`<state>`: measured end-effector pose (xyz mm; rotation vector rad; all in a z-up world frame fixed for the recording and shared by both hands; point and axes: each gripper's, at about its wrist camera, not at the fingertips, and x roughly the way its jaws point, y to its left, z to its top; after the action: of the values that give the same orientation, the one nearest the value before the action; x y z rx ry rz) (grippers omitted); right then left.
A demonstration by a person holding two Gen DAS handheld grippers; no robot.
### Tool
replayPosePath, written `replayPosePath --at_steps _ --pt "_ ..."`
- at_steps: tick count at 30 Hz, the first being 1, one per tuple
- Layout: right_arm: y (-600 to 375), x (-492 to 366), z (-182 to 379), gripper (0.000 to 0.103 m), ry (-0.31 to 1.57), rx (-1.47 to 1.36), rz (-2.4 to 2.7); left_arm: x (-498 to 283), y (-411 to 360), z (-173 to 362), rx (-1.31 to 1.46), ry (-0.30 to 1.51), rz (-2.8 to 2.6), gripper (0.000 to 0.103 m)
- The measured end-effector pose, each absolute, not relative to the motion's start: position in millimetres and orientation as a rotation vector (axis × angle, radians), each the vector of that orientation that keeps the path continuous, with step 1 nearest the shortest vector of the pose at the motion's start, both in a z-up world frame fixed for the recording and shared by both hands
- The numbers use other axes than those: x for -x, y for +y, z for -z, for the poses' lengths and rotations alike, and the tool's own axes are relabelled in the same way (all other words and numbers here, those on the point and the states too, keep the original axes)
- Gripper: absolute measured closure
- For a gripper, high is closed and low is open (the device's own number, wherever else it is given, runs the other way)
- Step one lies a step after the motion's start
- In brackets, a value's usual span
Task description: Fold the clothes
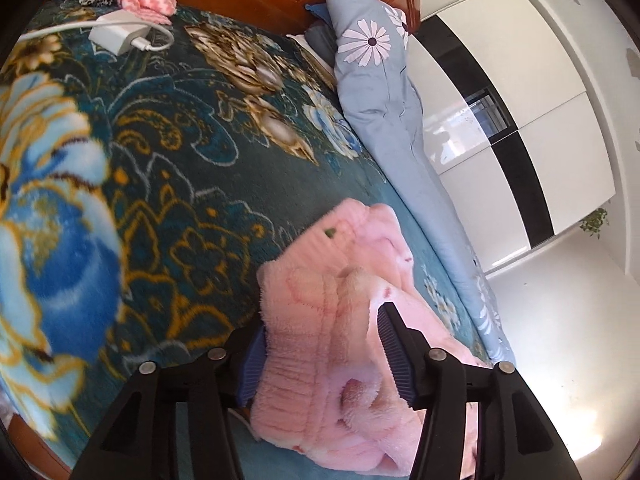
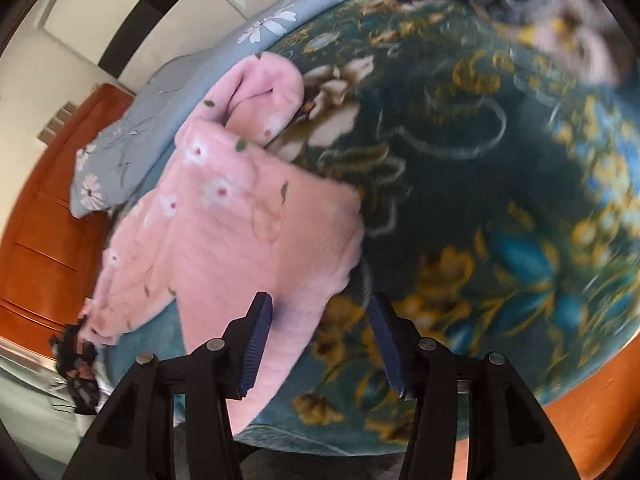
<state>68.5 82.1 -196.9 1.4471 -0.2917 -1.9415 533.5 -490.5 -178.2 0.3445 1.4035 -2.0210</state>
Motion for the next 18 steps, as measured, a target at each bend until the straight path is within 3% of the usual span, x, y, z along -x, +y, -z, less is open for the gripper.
replayPosePath --at_steps 4,6,7,13,18 --pt "69.5 -77.5 195.4 0.051 -0.364 -1.412 1.958 -534.5 -479.4 173.4 -0.346 1.424 2.032 0.045" --pt "59.4 -81.8 192.6 0.073 -0.368 -1.382 1.903 -536.3 -474.1 169.9 -0.342 1.423 2.037 0.043" --pt "54.6 -83.4 190.7 0.092 -0.350 -1.375 1.887 -536.9 -471.7 168.3 -0.343 1.420 2.038 0.043" --pt "65.7 -74.4 141.7 0.092 -0.118 -1.222 2.051 -537.3 -463.2 163.6 -0.368 1.414 2.036 0.042" --pt "121.2 -24.4 82.2 0.092 -0.043 -1.086 2.388 -538.5 -464.5 164.6 -0.360 1.437 2.016 0.041"
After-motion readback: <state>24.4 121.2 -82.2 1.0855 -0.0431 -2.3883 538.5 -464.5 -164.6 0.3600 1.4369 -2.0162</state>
